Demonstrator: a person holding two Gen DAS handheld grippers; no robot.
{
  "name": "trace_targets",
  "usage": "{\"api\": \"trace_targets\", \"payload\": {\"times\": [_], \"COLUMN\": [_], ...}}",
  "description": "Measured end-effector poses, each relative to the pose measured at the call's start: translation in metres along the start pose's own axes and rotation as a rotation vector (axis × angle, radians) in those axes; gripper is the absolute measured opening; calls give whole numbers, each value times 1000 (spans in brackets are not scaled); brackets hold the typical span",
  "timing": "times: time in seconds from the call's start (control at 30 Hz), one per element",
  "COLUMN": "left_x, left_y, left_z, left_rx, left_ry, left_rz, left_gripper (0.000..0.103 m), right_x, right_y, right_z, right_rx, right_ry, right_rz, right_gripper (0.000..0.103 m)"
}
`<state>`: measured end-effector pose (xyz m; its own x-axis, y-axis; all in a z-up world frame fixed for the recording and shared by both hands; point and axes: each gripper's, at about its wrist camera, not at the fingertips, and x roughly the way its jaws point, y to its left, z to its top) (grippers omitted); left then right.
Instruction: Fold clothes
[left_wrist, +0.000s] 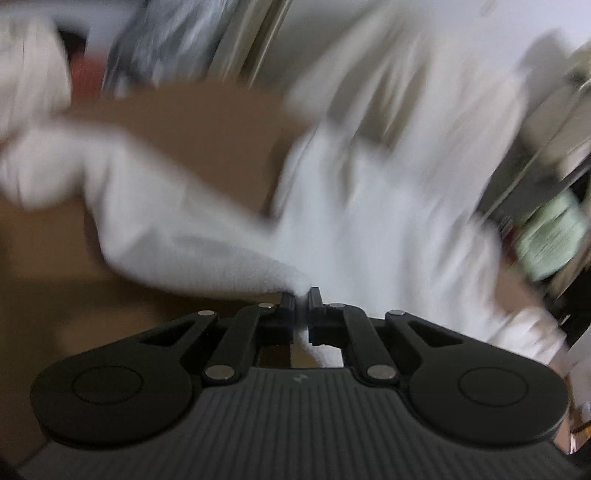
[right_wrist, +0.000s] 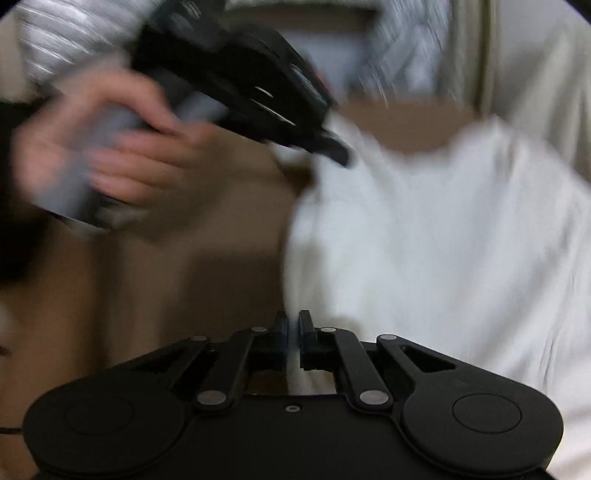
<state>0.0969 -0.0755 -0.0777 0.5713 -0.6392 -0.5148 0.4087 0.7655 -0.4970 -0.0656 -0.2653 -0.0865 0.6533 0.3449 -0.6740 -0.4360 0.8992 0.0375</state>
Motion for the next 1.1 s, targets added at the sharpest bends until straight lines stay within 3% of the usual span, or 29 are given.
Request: {"api": "trace_targets", "payload": {"times": [0.03,0.1,0.2,0.23,0.3,0.4,0.47,0.53,0.6,0.67,0.8,0.93,0.97,1.0,1.1], "left_x": [-12,-13,20,27,32,29,30,30,31,26,28,36,38,39,29], "left_y": [4,31,79,90,100,83,71,62,63,67,68,70,70,71,73], "left_z": [0,-7,-30,-36,-45,-45,-44,-44,-43,-42,-44,-46,-45,-45,-46], "left_rx": [-22,-137,-308,-352,-404,-306,-238,-181,-192,-220,-233,-241,-246,-249,-284], "left_ry": [-41,-20,153,196,240,219,210,203,198,184,177,181,178,174,155], "left_rz": [-25,-36,70,86,95,132,171,205,201,175,168,182,182,179,171], "left_gripper": [5,5,6,6,6,6,6,6,6,6,6,6,6,6,6], "right_x": [-13,-30,-2,7,23,19,11,1,3,15,46,57,57,56,44], "right_y": [9,31,51,57,64,71,59,43,32,22,1,-18,-17,-12,8], "right_z": [2,1,-13,-17,-33,-38,-25,-11,-7,-7,-19,-21,-20,-19,-26], "right_rx": [-59,-214,-240,-247,-232,-247,-179,-124,-123,-124,-92,89,69,17,-76], "right_ry": [-50,-120,-34,-4,62,56,30,7,32,87,182,160,165,159,137], "right_rz": [-47,-166,-105,-83,33,1,-11,-74,-134,-172,-137,-88,-81,-61,-55], "right_gripper": [7,7,8,3,2,3,10,35,46,46,45,47,43,9,7]}}
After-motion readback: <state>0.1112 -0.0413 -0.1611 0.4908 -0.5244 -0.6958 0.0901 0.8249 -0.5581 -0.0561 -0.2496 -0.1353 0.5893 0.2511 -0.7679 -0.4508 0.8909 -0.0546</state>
